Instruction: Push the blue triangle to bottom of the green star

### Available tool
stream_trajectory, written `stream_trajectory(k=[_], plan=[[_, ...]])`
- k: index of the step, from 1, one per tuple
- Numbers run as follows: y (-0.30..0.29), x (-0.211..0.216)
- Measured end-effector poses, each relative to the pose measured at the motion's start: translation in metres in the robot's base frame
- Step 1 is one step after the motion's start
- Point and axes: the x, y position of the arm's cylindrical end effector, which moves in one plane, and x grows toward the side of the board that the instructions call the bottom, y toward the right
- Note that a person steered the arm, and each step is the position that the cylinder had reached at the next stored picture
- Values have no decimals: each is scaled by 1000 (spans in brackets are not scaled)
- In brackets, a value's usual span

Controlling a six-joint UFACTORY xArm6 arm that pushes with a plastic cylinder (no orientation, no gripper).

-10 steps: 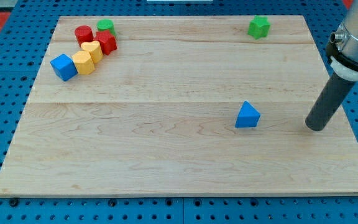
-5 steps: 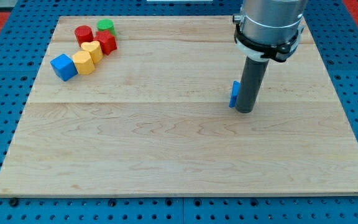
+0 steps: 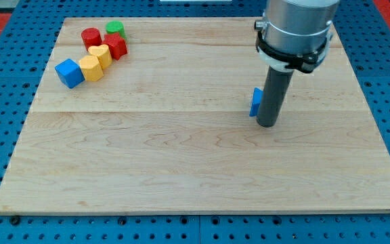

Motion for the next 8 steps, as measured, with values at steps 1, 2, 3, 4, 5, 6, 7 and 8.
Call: stream_trajectory(k=[1,2,3,4,5,6,7,8], plan=[[-11,-45],[-11,-90],[-11,-104],[-11,-104],[-7,-90],[-7,-75],[-19,-111],[19,-132]])
